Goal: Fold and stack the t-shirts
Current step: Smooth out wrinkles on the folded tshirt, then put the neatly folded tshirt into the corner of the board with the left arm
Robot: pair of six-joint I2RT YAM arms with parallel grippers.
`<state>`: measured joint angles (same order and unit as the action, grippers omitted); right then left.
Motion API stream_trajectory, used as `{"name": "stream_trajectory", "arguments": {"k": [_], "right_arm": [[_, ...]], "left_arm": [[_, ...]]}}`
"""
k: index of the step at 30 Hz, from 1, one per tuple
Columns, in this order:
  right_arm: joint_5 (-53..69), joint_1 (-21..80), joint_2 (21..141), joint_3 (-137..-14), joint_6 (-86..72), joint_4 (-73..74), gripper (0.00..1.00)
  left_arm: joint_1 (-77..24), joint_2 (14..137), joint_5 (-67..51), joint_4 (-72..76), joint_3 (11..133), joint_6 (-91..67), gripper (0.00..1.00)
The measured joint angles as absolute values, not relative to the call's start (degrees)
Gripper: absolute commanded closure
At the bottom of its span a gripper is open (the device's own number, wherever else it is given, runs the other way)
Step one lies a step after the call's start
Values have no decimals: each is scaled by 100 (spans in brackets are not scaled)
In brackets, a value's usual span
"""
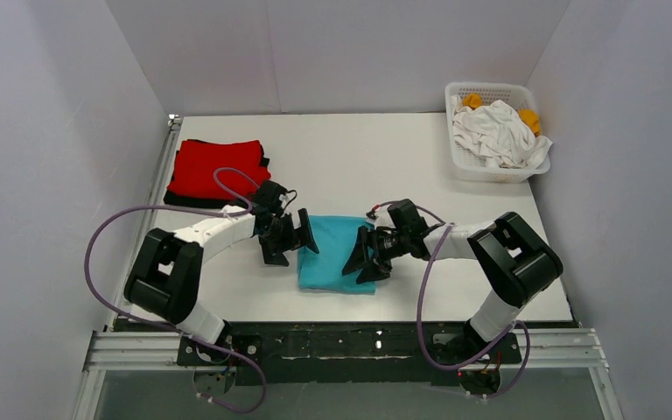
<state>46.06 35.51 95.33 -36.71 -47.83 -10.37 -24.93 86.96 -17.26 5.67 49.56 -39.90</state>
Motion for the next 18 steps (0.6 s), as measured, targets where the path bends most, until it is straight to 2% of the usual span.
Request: {"name": "stream_trajectory", "arguments": {"k": [7, 9, 12, 15, 18], "right_arm": [[4418, 3566, 9240, -3719, -4729, -810, 21], [4219, 3573, 8875, -3791, -4609, -491, 21], [3885, 3575, 8101, -3896, -4445, -104, 19], [3500, 3553, 7319, -3924, -4305, 176, 18], [3177, 3474, 6744, -3922, -4233, 458, 17]], "left_arm": [[-2458, 9426, -2314, 897, 5280, -3850, 2], [-2449, 9487, -2497, 1031, 5286, -3846, 7], [-2449, 9568, -2668, 1203, 5284, -3835, 17], [-2495, 9642, -2700, 1308, 5282, -3839, 33], [-2663, 9745, -2456, 1304, 5345, -3769, 62]]}}
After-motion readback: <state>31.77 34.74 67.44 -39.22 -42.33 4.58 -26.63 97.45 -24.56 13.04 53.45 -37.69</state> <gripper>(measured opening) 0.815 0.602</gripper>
